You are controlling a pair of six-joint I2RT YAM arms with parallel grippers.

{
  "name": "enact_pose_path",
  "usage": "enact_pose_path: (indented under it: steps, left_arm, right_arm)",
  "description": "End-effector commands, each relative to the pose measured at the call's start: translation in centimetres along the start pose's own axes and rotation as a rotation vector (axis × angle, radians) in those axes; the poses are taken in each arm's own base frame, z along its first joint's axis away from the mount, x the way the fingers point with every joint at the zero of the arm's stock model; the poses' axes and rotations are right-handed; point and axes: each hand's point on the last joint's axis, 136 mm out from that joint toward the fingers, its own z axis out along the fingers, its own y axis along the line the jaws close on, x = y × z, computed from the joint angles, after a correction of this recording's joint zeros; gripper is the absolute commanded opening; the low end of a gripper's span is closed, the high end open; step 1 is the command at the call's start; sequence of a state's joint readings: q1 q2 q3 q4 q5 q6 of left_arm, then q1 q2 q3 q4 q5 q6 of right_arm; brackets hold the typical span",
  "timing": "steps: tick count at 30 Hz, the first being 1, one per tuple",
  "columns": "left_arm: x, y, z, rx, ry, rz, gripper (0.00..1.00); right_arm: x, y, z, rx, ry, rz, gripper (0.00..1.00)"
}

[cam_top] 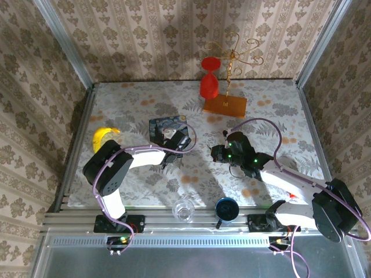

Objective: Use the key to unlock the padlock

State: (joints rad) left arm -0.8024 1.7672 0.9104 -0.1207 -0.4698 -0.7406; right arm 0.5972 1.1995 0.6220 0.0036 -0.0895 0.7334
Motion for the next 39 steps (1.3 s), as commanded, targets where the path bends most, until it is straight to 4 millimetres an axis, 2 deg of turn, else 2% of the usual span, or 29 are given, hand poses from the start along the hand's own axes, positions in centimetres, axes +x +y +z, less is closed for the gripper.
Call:
enact_pose_path:
  steps: [1,3,6,10,13,20,32,33,39]
  left_arm:
    - [-0.5,0.4,0.3,-0.019,-0.031,0.003,0.47]
    - [-0.5,0.4,0.3,-0.021,-0.032,0.003,0.40]
    - [-0.6,0.4,0.4,-0.023,-0.034,0.001,0.37]
    - [-0.5,0.3,0.3,-0.019,-0.032,-0.004,0.26]
    - [-0.6,0.0,0.1,-0.001,-0.016,-0.023,0.23]
    - [-0.4,-1.7,-1.2,0.084,0.047,-0.140,0.09]
    - [0.0,-5.6,-3.3,0.192,0.179,-0.301,0.08]
    - [-0.1,-5.9,-3.4,0.206,0.187,-0.309,0.08]
    - [-0.8,-7.8,-4.3,0.287,0.225,-0.345,0.08]
  right_arm:
    - [-1.0,0.9,-0.2,-0.034,-0.029,-0.006,0.00]
    - [-1.0,0.9,-0.2,-0.033,-0.029,-0.005,0.00]
    - [-0.9,0.8,-0.1,-0.032,-0.027,-0.003,0.00]
    - [-0.7,0.7,0.0,-0.031,-0.023,0.001,0.00]
    - [-0.4,0.7,0.3,-0.043,-0.015,-0.001,0.00]
    - [0.8,0.0,1.8,-0.065,-0.001,0.002,0.00]
    - [3.9,-1.0,4.0,-0.121,0.071,-0.026,0.00]
    - [4.7,-1.7,4.5,-0.105,0.089,-0.023,0.00]
    - [5.1,-1.9,5.0,-0.133,0.077,-0.050,0.00]
